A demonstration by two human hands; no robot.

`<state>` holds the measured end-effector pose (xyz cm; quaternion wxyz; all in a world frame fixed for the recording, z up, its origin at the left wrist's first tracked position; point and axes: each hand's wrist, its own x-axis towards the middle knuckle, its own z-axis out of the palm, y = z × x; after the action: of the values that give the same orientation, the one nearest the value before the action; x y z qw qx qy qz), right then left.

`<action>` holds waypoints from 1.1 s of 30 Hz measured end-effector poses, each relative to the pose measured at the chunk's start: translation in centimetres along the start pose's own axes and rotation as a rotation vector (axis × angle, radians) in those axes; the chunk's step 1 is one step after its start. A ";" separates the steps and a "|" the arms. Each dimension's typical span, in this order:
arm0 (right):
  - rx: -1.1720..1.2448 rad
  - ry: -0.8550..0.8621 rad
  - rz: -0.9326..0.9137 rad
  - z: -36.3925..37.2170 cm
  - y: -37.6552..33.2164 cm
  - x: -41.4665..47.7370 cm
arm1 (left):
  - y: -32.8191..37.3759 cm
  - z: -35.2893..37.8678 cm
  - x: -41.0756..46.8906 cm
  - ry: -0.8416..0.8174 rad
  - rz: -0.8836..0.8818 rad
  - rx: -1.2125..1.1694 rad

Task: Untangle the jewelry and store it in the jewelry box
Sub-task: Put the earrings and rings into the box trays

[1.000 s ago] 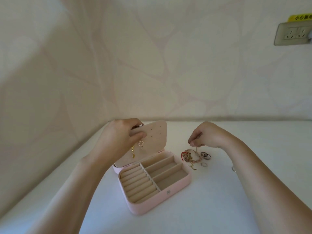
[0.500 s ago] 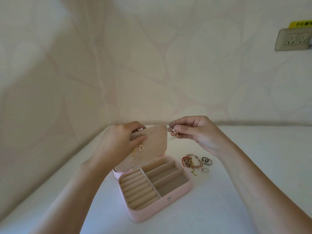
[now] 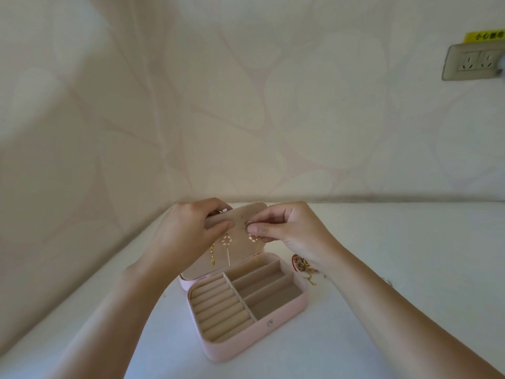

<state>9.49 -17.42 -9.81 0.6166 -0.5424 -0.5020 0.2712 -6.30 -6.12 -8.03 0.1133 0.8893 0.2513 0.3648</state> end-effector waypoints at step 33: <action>-0.229 0.374 -0.231 2.7 2.5 0.2 | 0.4 0.0 -0.1 0.026 -0.013 -0.085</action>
<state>7.59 -15.47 -12.34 0.6602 -0.5884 -0.4655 0.0352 -6.26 -6.48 -7.93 0.1503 0.8773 0.2426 0.3858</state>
